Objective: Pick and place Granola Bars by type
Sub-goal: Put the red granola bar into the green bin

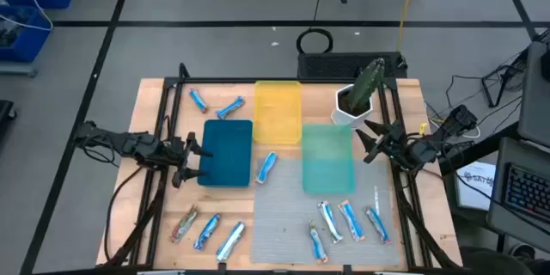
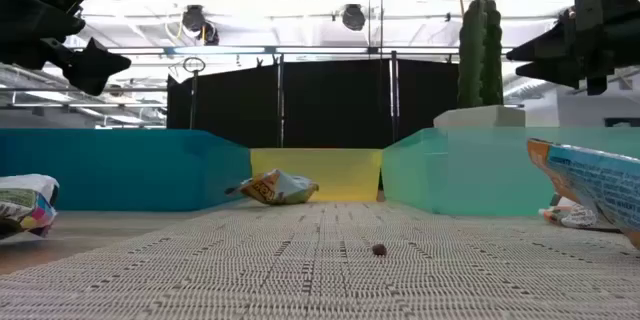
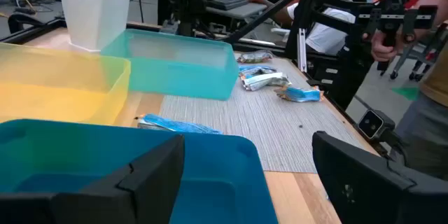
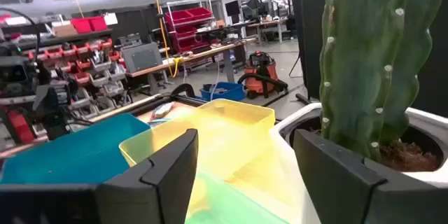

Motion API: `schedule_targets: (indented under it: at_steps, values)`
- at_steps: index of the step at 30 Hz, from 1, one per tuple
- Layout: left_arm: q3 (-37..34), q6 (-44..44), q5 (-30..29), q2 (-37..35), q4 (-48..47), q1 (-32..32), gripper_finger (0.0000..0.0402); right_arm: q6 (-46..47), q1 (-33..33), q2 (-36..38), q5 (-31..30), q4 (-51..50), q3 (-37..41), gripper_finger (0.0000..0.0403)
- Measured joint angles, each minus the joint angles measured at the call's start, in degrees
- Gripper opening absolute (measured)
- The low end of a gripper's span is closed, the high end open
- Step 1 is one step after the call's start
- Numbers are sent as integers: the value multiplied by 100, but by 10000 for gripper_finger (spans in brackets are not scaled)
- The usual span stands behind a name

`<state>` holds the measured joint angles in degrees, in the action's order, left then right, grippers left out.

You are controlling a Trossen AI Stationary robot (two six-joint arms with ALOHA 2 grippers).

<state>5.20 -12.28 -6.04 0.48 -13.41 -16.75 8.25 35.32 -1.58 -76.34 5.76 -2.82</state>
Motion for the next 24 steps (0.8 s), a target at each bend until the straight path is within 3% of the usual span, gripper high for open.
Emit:
schedule_targets:
  at_steps: [13,16,19,24]
  values:
    - [1,-2,0,1,0,1,310,6,1,0,15,2,0,238]
    - [1,-2,0,1,0,0,310,-8,3,-2,812,-1,-151,245]
    - [1,-1,0,1,1,2,310,-79,4,-189,1326,4,-642,254]
    - [1,-3,0,1,4,2,310,-1211,3,-874,1204,-39,-1717,268]
